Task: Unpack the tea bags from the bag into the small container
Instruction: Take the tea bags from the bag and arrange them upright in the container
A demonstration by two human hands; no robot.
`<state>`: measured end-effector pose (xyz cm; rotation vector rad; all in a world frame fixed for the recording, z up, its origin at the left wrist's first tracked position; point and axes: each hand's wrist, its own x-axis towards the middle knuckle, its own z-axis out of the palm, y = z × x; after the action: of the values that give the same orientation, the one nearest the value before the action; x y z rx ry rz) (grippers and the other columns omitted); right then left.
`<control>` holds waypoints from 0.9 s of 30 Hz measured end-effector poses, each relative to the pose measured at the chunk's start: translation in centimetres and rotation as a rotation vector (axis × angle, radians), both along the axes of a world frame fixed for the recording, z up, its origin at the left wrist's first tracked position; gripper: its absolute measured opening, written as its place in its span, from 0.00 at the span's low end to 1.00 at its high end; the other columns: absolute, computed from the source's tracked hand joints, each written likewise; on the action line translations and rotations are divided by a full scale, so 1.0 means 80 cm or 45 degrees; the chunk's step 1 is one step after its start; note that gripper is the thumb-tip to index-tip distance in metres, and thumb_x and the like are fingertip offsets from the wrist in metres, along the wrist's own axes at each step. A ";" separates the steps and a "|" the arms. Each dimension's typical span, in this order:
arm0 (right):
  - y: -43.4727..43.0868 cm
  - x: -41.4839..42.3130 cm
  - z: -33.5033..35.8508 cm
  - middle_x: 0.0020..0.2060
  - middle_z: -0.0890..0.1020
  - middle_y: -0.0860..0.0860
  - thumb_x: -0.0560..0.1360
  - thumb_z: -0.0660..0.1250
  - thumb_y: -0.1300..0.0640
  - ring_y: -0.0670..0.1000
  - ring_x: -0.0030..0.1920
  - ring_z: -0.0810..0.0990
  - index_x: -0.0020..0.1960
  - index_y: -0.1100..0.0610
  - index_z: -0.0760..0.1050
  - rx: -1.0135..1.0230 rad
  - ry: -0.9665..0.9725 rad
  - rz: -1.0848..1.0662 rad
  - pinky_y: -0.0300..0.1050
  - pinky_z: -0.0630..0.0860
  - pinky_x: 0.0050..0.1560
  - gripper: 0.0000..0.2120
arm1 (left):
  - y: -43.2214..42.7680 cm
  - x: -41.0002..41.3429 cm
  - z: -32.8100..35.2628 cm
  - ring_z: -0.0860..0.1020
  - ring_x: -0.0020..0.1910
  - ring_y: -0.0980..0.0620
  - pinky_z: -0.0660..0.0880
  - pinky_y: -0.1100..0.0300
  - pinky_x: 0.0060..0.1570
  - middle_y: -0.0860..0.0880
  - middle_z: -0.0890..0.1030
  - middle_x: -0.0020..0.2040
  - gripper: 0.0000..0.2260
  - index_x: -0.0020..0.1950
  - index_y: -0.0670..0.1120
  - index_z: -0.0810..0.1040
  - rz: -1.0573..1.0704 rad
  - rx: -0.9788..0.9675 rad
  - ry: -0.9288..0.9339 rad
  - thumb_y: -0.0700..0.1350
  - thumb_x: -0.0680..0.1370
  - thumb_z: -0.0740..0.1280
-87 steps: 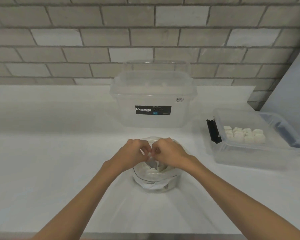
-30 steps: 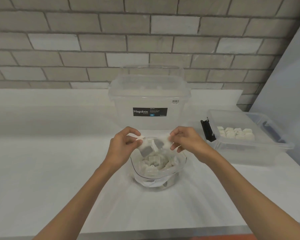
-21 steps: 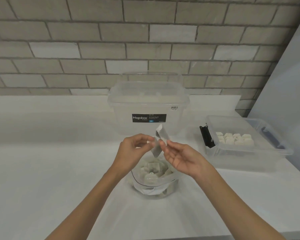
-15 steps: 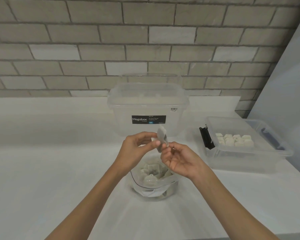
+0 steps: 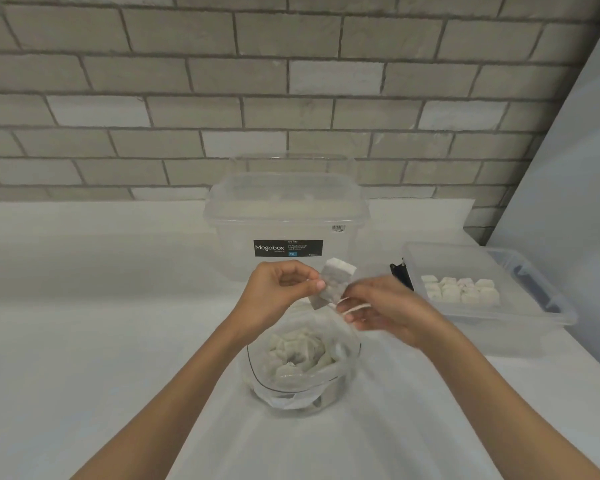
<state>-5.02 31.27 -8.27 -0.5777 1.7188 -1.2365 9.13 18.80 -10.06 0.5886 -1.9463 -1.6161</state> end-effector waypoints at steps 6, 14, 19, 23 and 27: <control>0.015 -0.041 0.055 0.40 0.84 0.43 0.76 0.67 0.50 0.40 0.36 0.79 0.46 0.51 0.83 -0.242 0.860 0.065 0.31 0.73 0.39 0.07 | 0.005 -0.036 0.009 0.84 0.46 0.48 0.78 0.58 0.53 0.46 0.86 0.43 0.06 0.45 0.42 0.83 0.007 -0.112 -0.057 0.43 0.71 0.76; 0.036 -0.105 0.080 0.35 0.82 0.40 0.74 0.71 0.56 0.35 0.38 0.78 0.43 0.49 0.83 -0.208 1.310 0.189 0.24 0.69 0.40 0.04 | 0.025 -0.096 0.029 0.84 0.46 0.54 0.77 0.62 0.53 0.51 0.86 0.42 0.03 0.45 0.46 0.85 -0.067 -0.215 -0.074 0.44 0.72 0.75; 0.059 -0.157 0.088 0.41 0.82 0.42 0.75 0.69 0.55 0.43 0.40 0.76 0.45 0.47 0.83 -0.129 1.529 0.155 0.41 0.73 0.45 0.05 | 0.030 -0.139 0.036 0.82 0.45 0.62 0.74 0.66 0.49 0.57 0.85 0.43 0.06 0.47 0.52 0.85 -0.046 -0.390 -0.127 0.42 0.74 0.73; 0.085 -0.211 0.086 0.38 0.82 0.44 0.76 0.69 0.56 0.39 0.37 0.76 0.47 0.50 0.83 -0.046 1.615 0.128 0.41 0.73 0.45 0.04 | 0.041 -0.179 0.042 0.82 0.45 0.56 0.76 0.60 0.53 0.53 0.85 0.39 0.08 0.51 0.53 0.82 -0.049 -0.355 -0.135 0.42 0.74 0.73; 0.112 -0.269 0.066 0.36 0.79 0.47 0.76 0.67 0.62 0.38 0.31 0.72 0.47 0.57 0.82 0.263 1.640 0.213 0.35 0.71 0.36 0.05 | 0.058 -0.218 0.041 0.83 0.45 0.56 0.78 0.56 0.54 0.53 0.86 0.43 0.05 0.47 0.51 0.84 -0.109 -0.443 -0.172 0.42 0.74 0.73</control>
<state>-26.56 40.23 -2.97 -1.5531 2.6757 -0.4827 -8.28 23.44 -6.76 0.4888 -2.3127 -1.2685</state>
